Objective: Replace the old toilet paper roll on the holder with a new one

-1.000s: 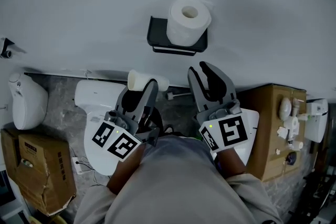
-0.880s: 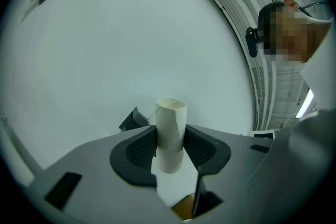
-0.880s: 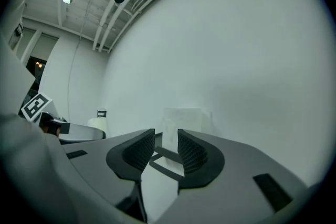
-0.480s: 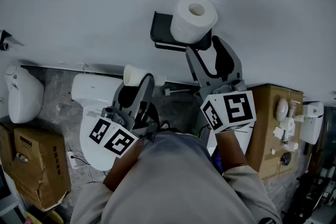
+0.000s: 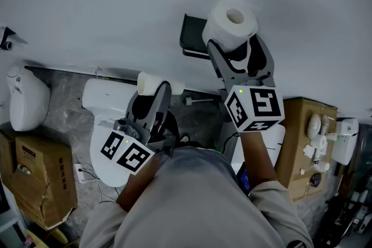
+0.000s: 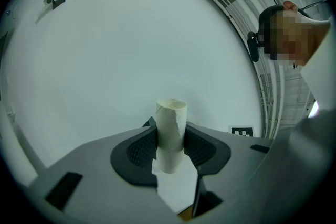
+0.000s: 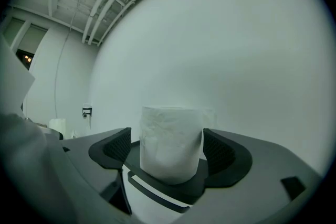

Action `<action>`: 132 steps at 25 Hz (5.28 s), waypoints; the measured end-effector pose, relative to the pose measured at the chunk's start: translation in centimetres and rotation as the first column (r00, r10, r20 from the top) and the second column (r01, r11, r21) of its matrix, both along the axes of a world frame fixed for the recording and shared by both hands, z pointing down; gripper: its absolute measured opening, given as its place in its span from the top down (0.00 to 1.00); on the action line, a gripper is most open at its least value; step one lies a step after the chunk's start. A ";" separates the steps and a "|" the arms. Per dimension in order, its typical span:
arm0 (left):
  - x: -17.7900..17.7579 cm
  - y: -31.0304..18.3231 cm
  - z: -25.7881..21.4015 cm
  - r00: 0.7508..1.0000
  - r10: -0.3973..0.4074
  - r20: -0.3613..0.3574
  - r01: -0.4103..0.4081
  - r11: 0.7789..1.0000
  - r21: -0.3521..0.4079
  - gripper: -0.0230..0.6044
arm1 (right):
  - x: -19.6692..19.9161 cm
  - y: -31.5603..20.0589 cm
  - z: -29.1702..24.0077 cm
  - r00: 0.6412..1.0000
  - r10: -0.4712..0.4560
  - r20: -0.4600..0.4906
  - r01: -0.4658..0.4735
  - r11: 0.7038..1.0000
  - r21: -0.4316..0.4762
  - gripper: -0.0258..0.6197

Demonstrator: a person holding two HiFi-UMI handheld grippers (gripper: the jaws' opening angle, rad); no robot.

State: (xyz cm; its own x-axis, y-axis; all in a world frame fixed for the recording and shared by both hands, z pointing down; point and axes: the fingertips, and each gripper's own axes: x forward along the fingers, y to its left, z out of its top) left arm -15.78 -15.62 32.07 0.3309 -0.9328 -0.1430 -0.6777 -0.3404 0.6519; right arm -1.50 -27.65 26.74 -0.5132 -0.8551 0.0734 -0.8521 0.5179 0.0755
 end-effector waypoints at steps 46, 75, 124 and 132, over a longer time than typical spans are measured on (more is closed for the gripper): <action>0.3 0.7 0.7 0.999 0.046 -0.018 -0.046 0.999 -0.010 0.73 | 2.2 1.2 -2.0 0.999 0.037 0.020 -0.037 0.999 0.006 0.35; 7.2 1.8 -0.2 0.977 0.214 -0.003 -0.214 0.977 -0.002 0.73 | 12.0 6.9 -2.0 0.747 0.061 0.662 0.081 0.980 -0.183 0.36; 8.7 2.1 0.3 0.967 0.248 -0.054 -0.251 0.967 -0.045 0.73 | 14.2 -0.7 15.5 0.093 0.530 0.843 0.139 0.831 -0.538 0.36; 9.3 1.4 0.9 0.961 0.270 -0.064 -0.274 0.960 -0.064 0.73 | 12.9 -1.6 15.8 0.029 0.530 0.848 0.154 0.835 -0.528 0.36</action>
State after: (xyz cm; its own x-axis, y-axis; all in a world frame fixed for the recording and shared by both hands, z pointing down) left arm -6.48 -14.18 32.93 0.5672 -0.8170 -0.1035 -0.5291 -0.4578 0.7145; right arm 11.38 -29.24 42.52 -0.2193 -0.9756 0.0120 -0.0191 -0.0080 -0.9998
